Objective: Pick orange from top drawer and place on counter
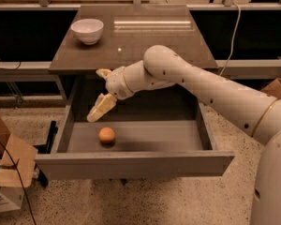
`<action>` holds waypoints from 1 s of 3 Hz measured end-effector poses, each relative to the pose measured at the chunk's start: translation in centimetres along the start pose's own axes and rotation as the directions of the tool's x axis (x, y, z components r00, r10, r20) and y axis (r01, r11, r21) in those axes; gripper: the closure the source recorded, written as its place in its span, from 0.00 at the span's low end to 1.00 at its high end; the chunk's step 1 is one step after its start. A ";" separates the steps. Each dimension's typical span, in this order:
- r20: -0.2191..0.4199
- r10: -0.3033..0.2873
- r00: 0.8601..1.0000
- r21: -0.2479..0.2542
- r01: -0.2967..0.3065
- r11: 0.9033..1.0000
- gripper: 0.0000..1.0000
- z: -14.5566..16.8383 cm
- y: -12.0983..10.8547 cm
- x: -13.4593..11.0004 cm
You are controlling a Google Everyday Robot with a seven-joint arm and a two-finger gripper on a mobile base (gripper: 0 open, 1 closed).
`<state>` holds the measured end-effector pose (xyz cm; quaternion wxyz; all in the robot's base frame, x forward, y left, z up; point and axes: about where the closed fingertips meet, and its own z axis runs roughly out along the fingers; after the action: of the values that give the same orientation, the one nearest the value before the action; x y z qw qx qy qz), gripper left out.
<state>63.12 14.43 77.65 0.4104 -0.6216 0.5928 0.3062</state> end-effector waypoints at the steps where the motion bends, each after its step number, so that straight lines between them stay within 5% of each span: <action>1: -0.023 0.018 1.000 -0.019 -0.019 1.000 0.00 0.8 0.6 1.4; 3: -0.038 0.101 0.994 -0.054 -0.103 0.993 0.00 2.9 2.6 7.1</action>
Offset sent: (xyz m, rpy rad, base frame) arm -0.0190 -0.0097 -0.0821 -0.0343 0.1384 -0.0007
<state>61.66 13.60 69.76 0.3660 -0.6073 0.6221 0.3322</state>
